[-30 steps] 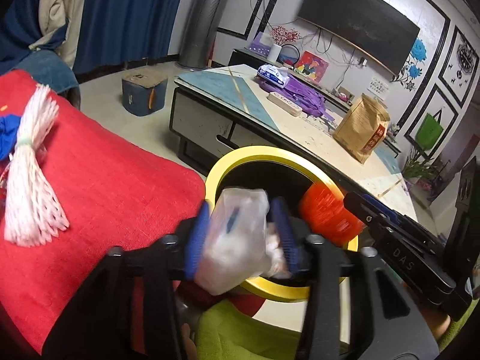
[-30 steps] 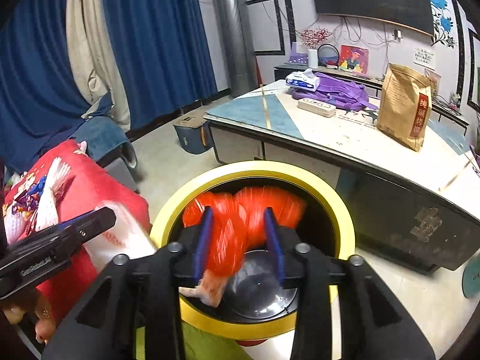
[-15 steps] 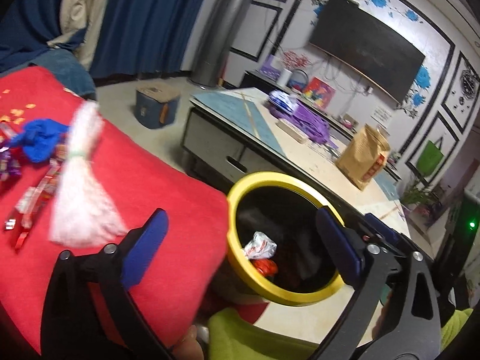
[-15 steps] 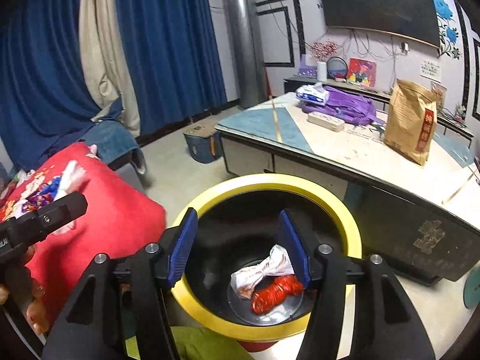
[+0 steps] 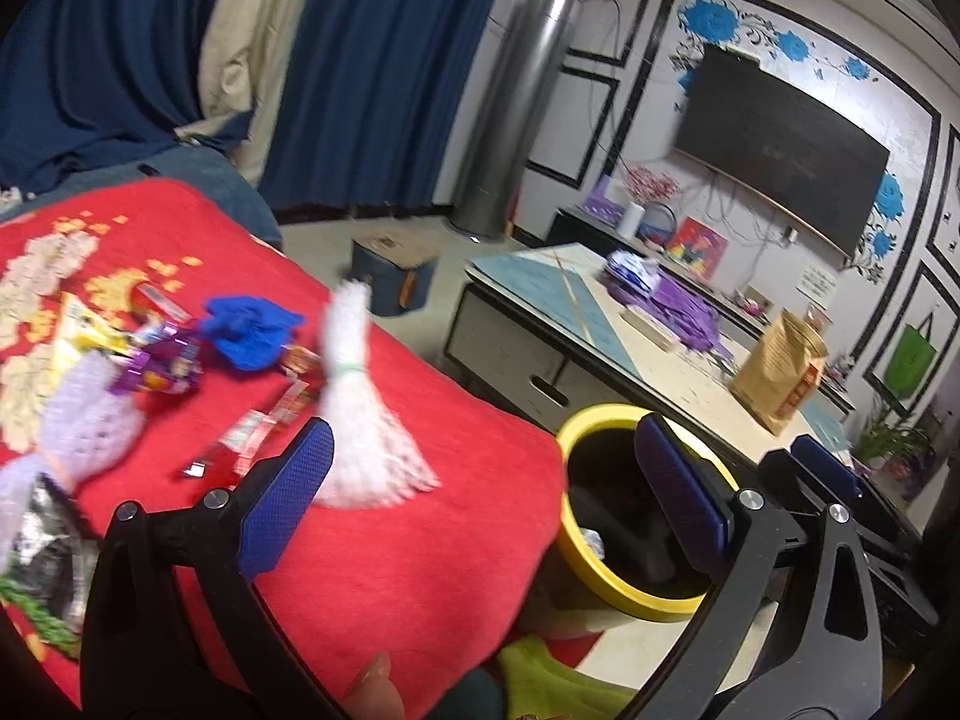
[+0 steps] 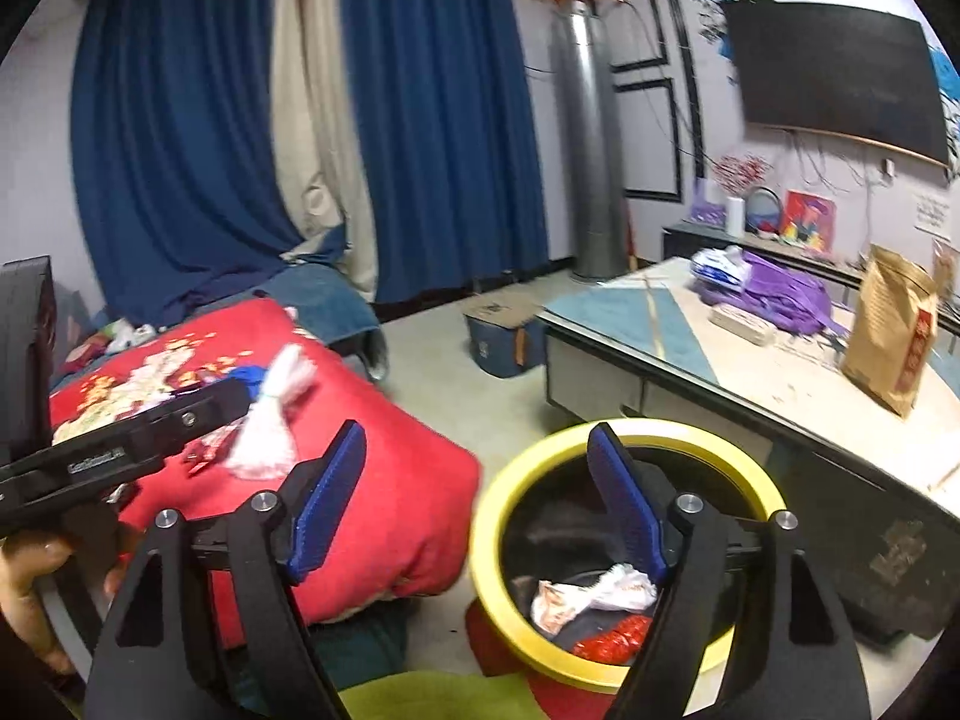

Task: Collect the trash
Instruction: 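Move both tools back over the bed toward the foam nets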

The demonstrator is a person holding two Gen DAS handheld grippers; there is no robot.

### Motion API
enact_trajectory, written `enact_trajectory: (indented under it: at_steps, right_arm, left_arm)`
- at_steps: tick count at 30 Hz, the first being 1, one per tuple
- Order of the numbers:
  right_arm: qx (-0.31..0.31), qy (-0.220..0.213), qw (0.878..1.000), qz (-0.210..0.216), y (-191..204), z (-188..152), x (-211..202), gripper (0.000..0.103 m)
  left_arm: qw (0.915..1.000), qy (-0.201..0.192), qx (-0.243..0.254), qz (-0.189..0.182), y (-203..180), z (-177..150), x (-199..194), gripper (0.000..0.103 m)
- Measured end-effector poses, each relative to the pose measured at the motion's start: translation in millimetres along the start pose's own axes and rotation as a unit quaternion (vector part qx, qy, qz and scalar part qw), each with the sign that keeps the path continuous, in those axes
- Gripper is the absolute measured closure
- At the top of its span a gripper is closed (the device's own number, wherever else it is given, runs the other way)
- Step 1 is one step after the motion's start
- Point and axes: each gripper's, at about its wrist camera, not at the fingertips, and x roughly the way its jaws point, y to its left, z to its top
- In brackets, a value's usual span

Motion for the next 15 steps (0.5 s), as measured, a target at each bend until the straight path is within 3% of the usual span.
enact_trajectory:
  at_steps: [5, 15]
  right_arm:
    - [-0.025, -0.012, 0.999, 0.023, 20.8, 4.3, -5.4, 0.027]
    - [-0.051, -0.021, 0.997, 0.058, 56.5, 12.5, -6.2, 0.026]
  left_arm:
    - [0.9988, -0.037, 0.008, 0.032, 13.9, 2.6, -23.4, 0.011]
    - [0.9959, -0.065, 0.0, 0.062, 41.9, 9.8, -53.5, 0.011]
